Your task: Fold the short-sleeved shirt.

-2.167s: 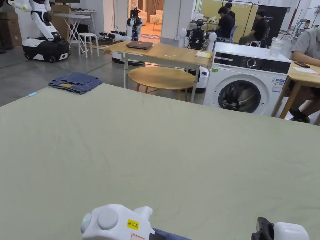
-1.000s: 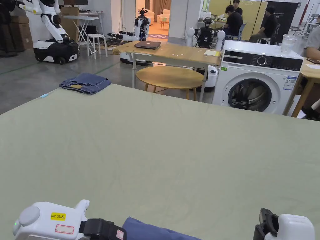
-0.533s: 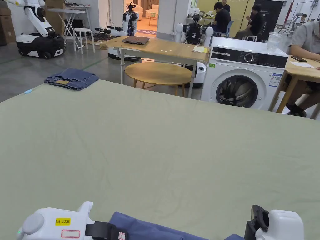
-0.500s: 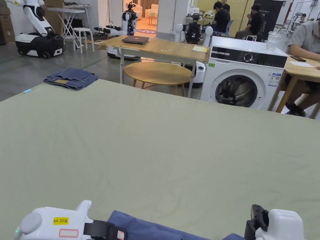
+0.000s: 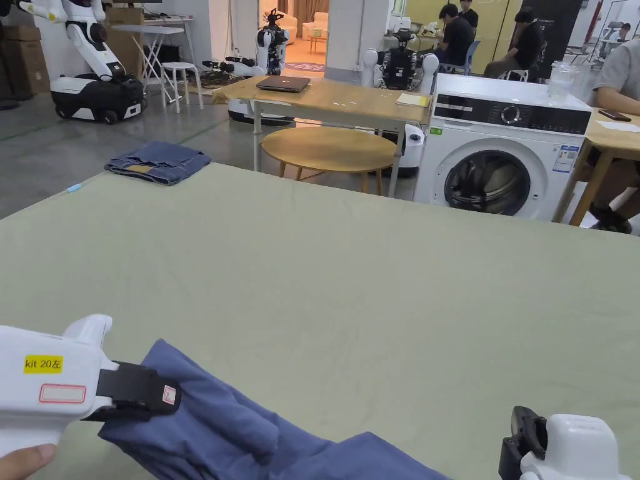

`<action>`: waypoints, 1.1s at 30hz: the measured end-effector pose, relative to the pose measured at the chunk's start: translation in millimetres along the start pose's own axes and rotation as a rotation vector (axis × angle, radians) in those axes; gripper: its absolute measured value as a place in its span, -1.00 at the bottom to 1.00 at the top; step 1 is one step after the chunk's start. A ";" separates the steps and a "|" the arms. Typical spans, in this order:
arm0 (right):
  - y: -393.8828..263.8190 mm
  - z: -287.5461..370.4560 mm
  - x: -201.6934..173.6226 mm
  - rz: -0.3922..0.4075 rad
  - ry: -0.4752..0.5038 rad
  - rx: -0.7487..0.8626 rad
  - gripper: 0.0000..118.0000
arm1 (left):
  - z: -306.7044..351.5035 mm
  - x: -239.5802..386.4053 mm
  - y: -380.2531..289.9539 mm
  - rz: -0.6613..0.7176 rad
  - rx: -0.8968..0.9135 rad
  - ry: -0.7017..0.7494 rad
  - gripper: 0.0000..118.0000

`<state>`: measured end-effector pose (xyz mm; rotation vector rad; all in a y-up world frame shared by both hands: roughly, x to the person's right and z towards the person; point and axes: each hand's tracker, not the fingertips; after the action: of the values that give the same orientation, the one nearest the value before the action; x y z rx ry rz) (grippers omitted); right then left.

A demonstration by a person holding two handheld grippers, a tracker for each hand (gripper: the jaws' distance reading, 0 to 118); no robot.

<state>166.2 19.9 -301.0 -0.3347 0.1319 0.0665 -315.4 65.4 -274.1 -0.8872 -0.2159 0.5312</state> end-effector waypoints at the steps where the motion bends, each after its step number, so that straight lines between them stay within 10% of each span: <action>1: 0.0 0.0 -1.3 0.001 0.002 0.001 -1.00 | 0.9 7.6 2.6 0.001 0.000 0.005 -0.92; 16: -3.2 2.9 3.4 0.003 -0.004 -0.015 -1.00 | -86.6 160.1 -19.7 -0.315 -0.203 0.002 -0.92; 30: -12.1 7.9 23.6 -0.013 -0.051 -0.048 -1.00 | -222.0 210.1 -77.3 -0.365 -0.406 0.066 -0.92; 33: -12.6 8.2 24.9 -0.016 -0.056 -0.052 -1.00 | -221.8 203.2 -72.1 -0.295 -0.413 0.006 -0.66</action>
<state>192.8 11.8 -292.8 -0.3858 0.0722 0.0639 -30.3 -15.7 -362.7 -1.2322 -0.4541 0.2086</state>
